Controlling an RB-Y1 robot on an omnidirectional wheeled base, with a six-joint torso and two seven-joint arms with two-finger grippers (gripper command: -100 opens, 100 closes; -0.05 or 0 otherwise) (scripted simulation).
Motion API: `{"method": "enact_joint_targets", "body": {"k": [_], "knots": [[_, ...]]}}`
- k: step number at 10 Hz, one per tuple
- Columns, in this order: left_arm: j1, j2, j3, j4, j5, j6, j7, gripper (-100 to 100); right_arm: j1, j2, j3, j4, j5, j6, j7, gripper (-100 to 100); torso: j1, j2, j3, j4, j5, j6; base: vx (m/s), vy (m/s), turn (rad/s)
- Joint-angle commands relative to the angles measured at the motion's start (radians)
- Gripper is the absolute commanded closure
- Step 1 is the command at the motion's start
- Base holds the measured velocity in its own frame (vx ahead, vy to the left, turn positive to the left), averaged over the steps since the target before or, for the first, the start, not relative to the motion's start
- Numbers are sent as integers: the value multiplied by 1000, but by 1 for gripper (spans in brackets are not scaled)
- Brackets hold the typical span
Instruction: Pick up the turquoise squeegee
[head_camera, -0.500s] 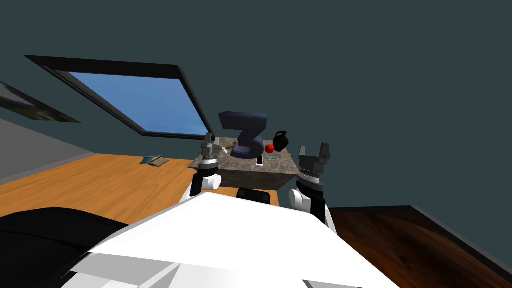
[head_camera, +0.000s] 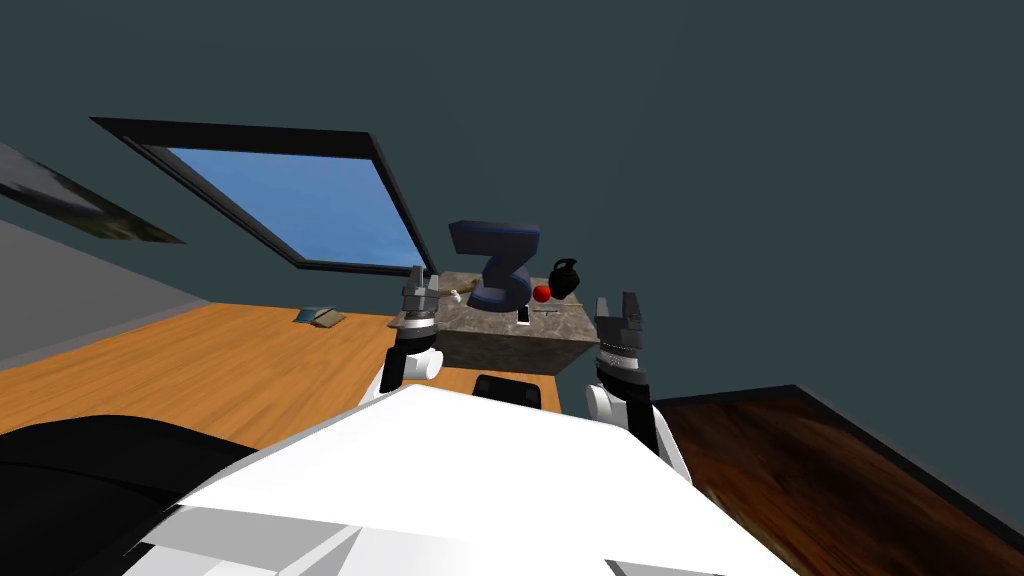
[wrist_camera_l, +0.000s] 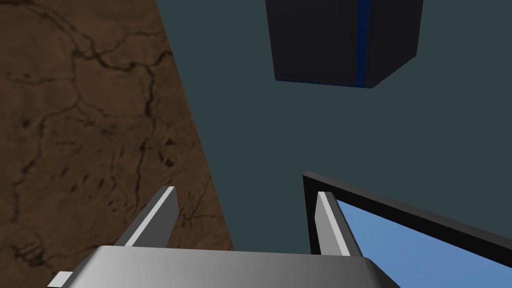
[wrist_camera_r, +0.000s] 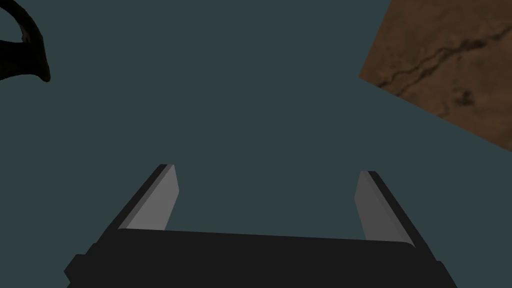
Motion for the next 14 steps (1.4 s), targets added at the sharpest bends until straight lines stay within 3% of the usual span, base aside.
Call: {"method": "enact_joint_targets", "body": {"k": [1, 3, 6, 13, 14], "knots": [[0, 0, 0, 0, 0, 0, 0, 0, -3, -50, -11, 32, 2, -7, -1, -100, 0, 0, 0, 0, 0, 0, -64, 15, 28], [0, 0, 0, 0, 0, 0, 0, 0, -7, -114, -30, 91, 7, -18, -1, -100, 0, -1, -1, 0, 0, 0, -87, 34, 51], [0, 0, 0, 0, 0, 0, 0, 0, -11, -175, -39, 125, 11, -23, -1, -100, 1, -2, -1, 0, 0, 0, -57, 44, 29], [0, 0, 0, 0, 0, 0, 0, 0, -40, -392, -73, 332, 52, -38, 10, -100, 1, -3, -2, -1, 0, 0, -49, 53, 74], [0, 0, 0, 0, 0, 0, 0, 0, -40, -408, -73, 337, 52, -38, 10, -100, 2, -4, -2, -1, 0, 0, -20, 45, 47]]}}
